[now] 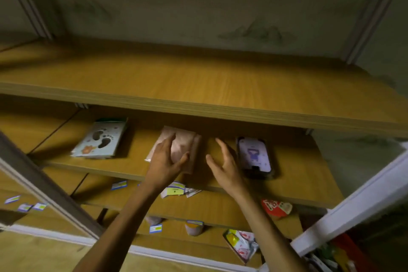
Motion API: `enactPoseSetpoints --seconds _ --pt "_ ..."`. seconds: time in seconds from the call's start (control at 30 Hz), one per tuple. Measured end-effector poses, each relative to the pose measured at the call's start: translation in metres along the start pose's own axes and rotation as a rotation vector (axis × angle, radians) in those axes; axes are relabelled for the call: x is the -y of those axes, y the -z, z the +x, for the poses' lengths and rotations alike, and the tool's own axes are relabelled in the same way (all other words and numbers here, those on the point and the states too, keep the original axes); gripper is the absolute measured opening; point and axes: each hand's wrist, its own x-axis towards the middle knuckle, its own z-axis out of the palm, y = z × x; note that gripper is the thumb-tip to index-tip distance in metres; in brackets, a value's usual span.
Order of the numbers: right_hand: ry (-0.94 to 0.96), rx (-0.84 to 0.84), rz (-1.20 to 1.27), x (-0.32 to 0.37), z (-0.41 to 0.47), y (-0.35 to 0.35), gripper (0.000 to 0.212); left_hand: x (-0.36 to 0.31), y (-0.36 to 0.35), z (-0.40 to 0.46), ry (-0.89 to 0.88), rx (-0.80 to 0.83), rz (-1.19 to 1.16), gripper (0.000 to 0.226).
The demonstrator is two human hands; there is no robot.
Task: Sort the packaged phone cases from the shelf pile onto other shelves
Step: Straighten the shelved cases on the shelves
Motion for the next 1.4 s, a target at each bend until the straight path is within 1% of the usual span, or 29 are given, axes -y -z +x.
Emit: enactPoseSetpoints --seconds 0.1,0.2,0.27,0.37,0.47,0.57,0.63,0.7,0.77,0.87,0.9,0.93,1.0,1.07,1.17,1.3,1.4 --pt "-0.105 0.079 -0.067 0.013 0.007 -0.036 0.068 0.029 0.025 0.003 0.014 0.024 0.037 0.091" --pt "-0.195 0.095 -0.061 0.019 0.011 -0.063 0.073 0.054 0.042 0.009 0.022 0.073 0.052 0.095" --pt "-0.258 0.075 -0.047 0.024 0.012 -0.074 0.076 0.068 0.050 0.016 0.053 0.128 0.046 0.099" --pt "-0.311 0.020 -0.088 0.027 0.011 -0.084 0.081 0.081 0.051 0.023 0.122 0.214 0.034 0.095" --pt "-0.346 0.005 -0.114 0.035 0.009 -0.093 0.082 0.090 0.050 0.026 0.111 0.312 0.039 0.098" --pt "-0.373 0.018 -0.111 0.040 0.007 -0.101 0.084 0.090 0.049 0.026 0.079 0.354 0.048 0.106" --pt "-0.405 0.009 -0.088 0.041 0.010 -0.105 0.084 0.087 0.045 0.024 0.035 0.374 0.019 0.100" --pt "-0.428 -0.004 -0.039 0.044 0.012 -0.106 0.087 0.081 0.037 0.021 0.006 0.381 -0.005 0.094" --pt "-0.440 -0.044 0.079 0.042 0.015 -0.108 0.091 0.072 0.028 0.018 0.006 0.376 -0.021 0.089" --pt "-0.461 -0.089 0.270 0.002 0.028 -0.116 0.107 0.065 0.023 0.015 0.026 0.327 -0.085 0.081" --pt "-0.466 -0.081 0.306 0.003 0.028 -0.115 0.109 0.065 0.022 0.016 0.047 0.320 -0.134 0.078" --pt "-0.452 -0.076 0.333 0.008 0.027 -0.113 0.104 0.065 0.022 0.016 0.072 0.320 -0.182 0.075" --pt "-0.448 -0.075 0.345 0.028 0.020 -0.106 0.087 0.068 0.021 0.015 0.117 0.308 -0.235 0.070" --pt "-0.430 -0.077 0.344 0.030 0.018 -0.102 0.078 0.068 0.019 0.014 0.147 0.284 -0.264 0.071" --pt "-0.381 -0.075 0.356 0.034 0.014 -0.098 0.071 0.066 0.016 0.010 0.183 0.252 -0.344 0.077" --pt "-0.353 -0.091 0.411 0.032 0.010 -0.097 0.075 0.068 0.011 0.007 0.223 0.232 -0.448 0.090" --pt "-0.362 -0.106 0.452 0.029 0.007 -0.095 0.087 0.065 0.011 0.008 0.253 0.233 -0.534 0.093"
